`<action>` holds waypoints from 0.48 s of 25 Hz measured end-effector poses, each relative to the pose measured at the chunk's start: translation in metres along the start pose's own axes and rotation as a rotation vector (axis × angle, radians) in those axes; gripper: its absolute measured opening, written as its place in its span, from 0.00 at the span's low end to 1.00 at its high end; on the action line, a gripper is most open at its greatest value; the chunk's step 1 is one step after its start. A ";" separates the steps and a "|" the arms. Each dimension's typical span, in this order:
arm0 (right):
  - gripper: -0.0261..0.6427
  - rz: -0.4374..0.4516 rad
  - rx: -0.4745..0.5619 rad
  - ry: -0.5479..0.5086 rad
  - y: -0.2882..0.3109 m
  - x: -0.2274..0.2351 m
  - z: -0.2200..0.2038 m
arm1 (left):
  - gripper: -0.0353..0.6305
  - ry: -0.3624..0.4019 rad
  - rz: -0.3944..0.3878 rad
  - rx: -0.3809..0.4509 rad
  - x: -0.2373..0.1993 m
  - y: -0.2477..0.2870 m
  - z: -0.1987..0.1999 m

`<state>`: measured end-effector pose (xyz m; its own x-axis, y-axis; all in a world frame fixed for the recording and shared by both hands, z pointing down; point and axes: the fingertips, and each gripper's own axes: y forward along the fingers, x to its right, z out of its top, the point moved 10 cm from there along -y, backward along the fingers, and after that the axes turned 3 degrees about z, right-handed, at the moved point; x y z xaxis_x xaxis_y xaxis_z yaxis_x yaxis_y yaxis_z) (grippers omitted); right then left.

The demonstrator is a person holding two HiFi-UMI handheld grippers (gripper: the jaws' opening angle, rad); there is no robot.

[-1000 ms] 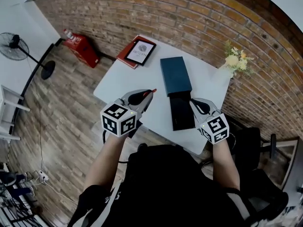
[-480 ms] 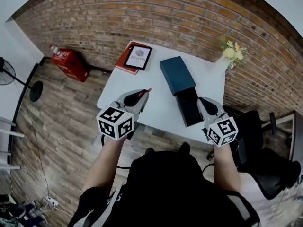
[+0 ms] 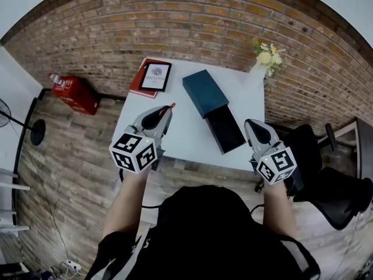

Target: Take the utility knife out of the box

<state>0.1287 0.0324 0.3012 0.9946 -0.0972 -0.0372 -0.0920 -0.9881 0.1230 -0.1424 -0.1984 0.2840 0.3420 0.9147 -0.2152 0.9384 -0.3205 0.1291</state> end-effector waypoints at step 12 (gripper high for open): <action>0.04 -0.042 0.111 0.079 -0.065 0.062 0.018 | 0.08 -0.007 0.051 0.041 0.066 0.051 0.007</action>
<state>0.1950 0.0887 0.2730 0.9980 -0.0507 0.0385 -0.0512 -0.9986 0.0123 -0.0717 -0.1560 0.2700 0.3896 0.8954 -0.2158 0.9210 -0.3766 0.0999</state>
